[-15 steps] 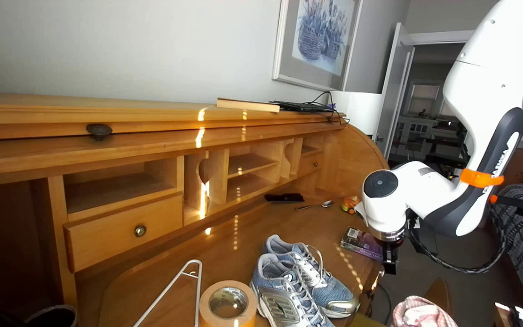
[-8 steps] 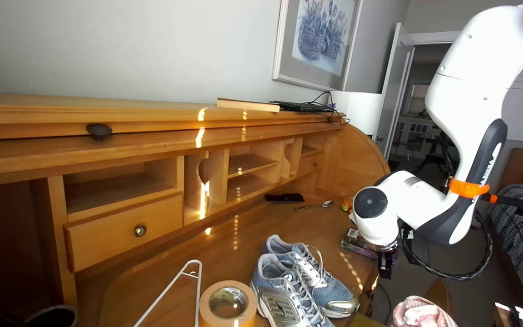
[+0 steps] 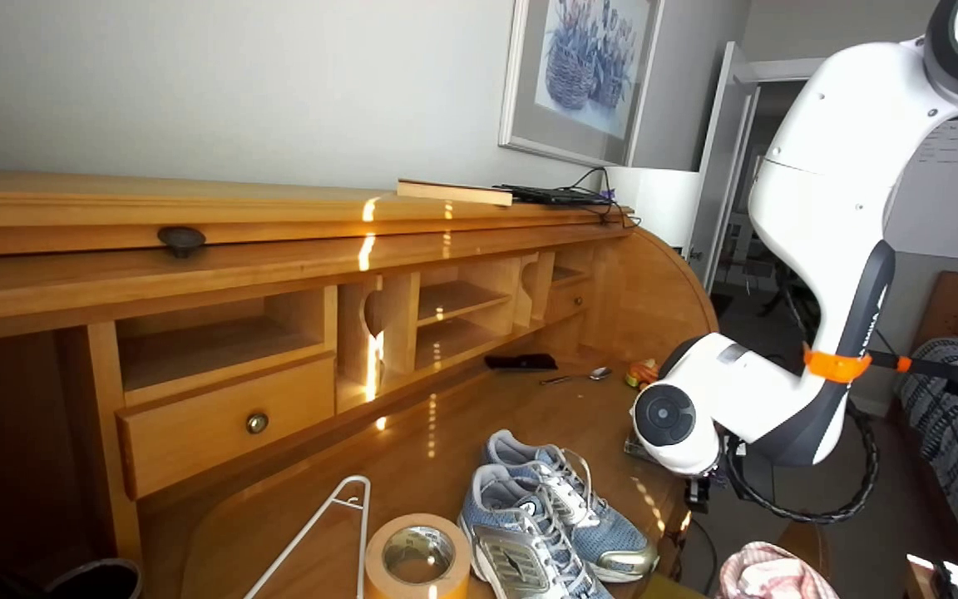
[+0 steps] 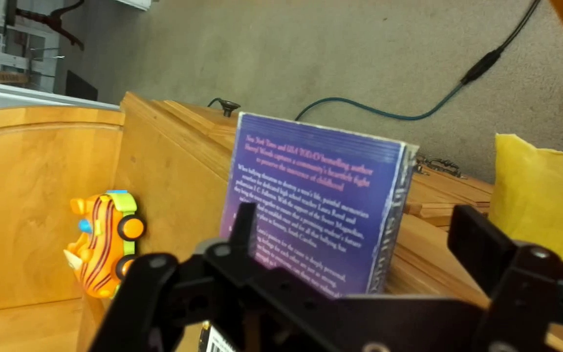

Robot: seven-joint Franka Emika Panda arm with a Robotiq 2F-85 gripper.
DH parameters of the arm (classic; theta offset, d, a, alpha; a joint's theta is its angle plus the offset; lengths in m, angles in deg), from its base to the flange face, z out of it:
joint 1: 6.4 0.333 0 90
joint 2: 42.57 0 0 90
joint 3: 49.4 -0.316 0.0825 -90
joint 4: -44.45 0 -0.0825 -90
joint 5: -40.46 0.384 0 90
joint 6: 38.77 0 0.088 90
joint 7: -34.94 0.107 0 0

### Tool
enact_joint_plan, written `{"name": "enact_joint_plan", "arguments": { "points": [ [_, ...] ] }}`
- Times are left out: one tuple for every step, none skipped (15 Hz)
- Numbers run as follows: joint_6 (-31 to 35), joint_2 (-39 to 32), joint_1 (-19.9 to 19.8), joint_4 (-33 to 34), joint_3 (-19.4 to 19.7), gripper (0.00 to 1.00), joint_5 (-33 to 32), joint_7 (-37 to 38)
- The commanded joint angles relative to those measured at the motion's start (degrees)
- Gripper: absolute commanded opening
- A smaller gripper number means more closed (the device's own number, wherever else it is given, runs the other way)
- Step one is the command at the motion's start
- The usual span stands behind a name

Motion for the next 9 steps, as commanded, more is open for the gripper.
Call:
{"name": "enact_joint_plan", "arguments": {
  "points": [
    [-4.3, -2.6, 0.2, 1.3, -1.1, 1.0, -3.4, 4.2],
    [-5.3, -2.8, 0.1, 1.3, -1.4, 1.0, -3.8, 4.5],
    [-6.3, -2.9, 0.1, 1.3, -1.6, 1.0, -4.1, 4.9],
    [-7.2, -3.0, 0.1, 1.2, -1.8, 1.0, -4.5, 5.2],
    [-8.2, -3.1, 0.0, 1.2, -2.0, 1.0, -4.7, 5.3],
    [-9.3, -3.3, 0.0, 1.3, -2.1, 1.0, -5.0, 5.5],
    [-10.1, -3.4, -0.1, 1.4, -2.2, 1.0, -5.3, 5.7],
    [-11.1, -3.7, -0.2, 1.7, -2.2, 1.0, -5.4, 5.9],
    [-11.6, -4.1, -0.3, 2.0, -2.3, 1.0, -5.6, 6.0]
  ]
}}
